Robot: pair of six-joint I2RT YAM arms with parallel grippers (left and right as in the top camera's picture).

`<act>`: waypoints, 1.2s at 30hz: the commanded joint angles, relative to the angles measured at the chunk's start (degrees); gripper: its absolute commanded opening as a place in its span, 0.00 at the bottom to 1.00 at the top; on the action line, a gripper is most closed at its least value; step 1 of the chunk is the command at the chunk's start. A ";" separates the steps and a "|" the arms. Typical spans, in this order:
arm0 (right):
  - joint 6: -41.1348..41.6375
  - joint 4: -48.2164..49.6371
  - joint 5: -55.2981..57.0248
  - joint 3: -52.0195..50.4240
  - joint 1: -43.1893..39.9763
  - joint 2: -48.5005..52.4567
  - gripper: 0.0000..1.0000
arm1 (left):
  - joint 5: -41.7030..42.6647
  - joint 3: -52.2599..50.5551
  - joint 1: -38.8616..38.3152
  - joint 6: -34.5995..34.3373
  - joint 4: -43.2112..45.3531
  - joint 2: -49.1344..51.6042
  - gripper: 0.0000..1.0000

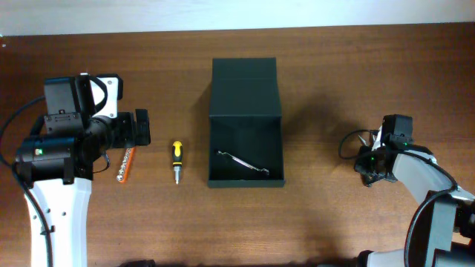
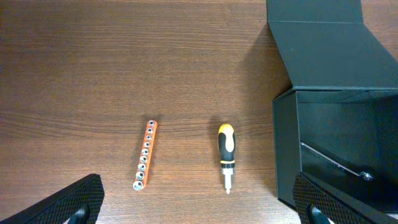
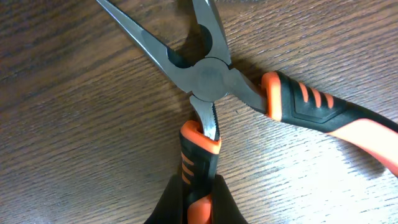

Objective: Pack container
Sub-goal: 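Lower the right gripper and grasp the orange-black pliers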

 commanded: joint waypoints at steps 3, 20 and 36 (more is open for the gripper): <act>-0.35 -0.70 0.70 -1.84 -0.31 1.03 0.04 | 0.44 0.55 -0.13 0.92 0.00 -0.39 0.99; -0.83 -2.95 -6.58 -0.28 -0.26 0.94 0.04 | 0.39 0.55 -0.13 0.94 -0.44 -0.39 0.99; -9.11 -27.71 -8.31 33.42 12.24 -2.16 0.04 | 0.42 0.55 -0.13 0.94 -0.35 -0.39 0.99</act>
